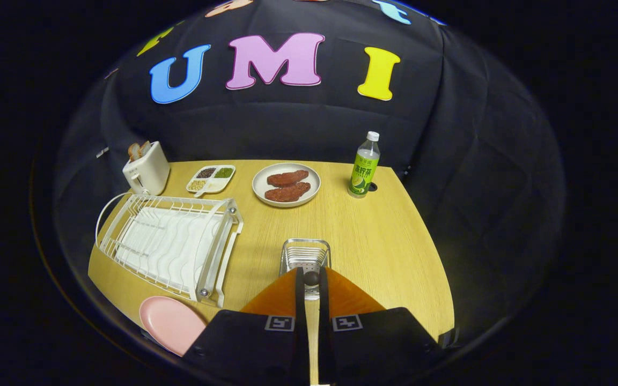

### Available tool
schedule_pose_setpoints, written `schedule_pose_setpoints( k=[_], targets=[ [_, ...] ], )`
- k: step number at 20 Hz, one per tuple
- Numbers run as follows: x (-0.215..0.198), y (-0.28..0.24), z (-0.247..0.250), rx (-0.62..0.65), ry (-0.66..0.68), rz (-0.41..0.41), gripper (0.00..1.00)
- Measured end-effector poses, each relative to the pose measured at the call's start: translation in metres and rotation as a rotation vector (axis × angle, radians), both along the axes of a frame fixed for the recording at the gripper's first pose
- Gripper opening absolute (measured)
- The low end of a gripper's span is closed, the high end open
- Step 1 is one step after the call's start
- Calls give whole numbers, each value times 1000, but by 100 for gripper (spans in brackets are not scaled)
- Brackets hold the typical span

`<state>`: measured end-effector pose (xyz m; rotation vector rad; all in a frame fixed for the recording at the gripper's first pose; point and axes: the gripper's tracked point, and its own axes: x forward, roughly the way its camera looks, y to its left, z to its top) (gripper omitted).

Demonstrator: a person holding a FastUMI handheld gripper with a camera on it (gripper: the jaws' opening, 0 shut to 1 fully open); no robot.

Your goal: Take the plate from the dish rack, then take the spoon from the basket and place it into the plate.

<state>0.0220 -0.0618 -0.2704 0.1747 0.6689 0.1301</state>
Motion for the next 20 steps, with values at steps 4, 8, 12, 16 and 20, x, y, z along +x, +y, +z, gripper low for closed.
schedule_pose_setpoints(
  k=[4,8,12,16,20],
  targets=[
    [-14,-1,45,30,-64,16,11],
    [-44,13,95,66,-110,105,11],
    [-84,67,116,134,-114,282,11],
    [-121,131,104,137,-104,452,11],
    [-143,196,77,160,-74,556,11]
  ],
)
